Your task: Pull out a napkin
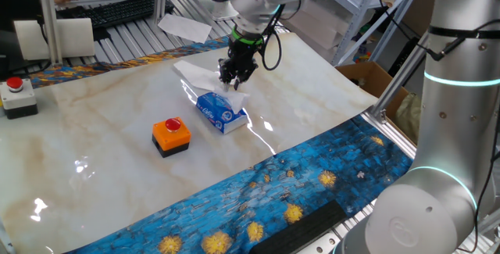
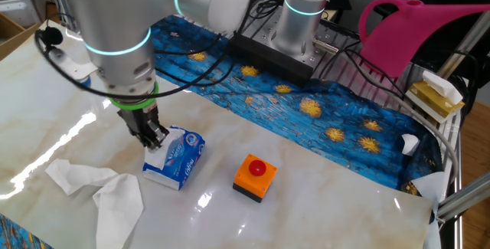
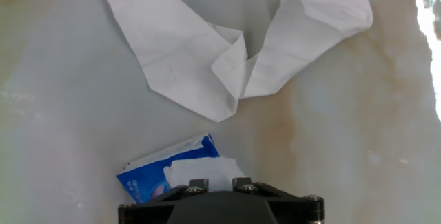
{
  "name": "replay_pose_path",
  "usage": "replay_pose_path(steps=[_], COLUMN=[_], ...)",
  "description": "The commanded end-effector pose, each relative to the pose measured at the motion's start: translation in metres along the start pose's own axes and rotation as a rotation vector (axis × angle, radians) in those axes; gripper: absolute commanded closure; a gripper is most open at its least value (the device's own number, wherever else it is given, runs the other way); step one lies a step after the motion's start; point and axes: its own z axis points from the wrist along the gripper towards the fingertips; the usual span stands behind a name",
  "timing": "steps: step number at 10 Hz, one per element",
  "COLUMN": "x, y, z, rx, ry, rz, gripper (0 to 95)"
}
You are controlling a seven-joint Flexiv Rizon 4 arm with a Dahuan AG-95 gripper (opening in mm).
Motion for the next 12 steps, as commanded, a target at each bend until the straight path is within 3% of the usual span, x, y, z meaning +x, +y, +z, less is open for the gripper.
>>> replay_pose_path(steps=[1, 4, 5, 6, 7, 9, 10, 12], x=[0.001, 0.001, 0.001, 0.001, 0.001, -0.001, -0.004, -0.005], y=[-0.001, -0.001, -0.001, -0.001, -0.001, -0.005, -0.011, -0.014], z=[0.0, 0.0, 0.0, -0.001, -0.001, -0.008, -0.015, -0.014], rx=[-0.004, -0.007, -0.01, 0.001, 0.017, 0.087, 0.099, 0.095], ry=[-0.019, -0.021, -0.057, -0.072, -0.076, -0.111, -0.107, -0.082], rz=[0.001, 0.01, 0.016, 0.019, 0.009, -0.081, -0.102, -0.109], gripper=[95.0, 95.0, 95.0, 57.0, 0.0, 0.0, 0.0, 0.0])
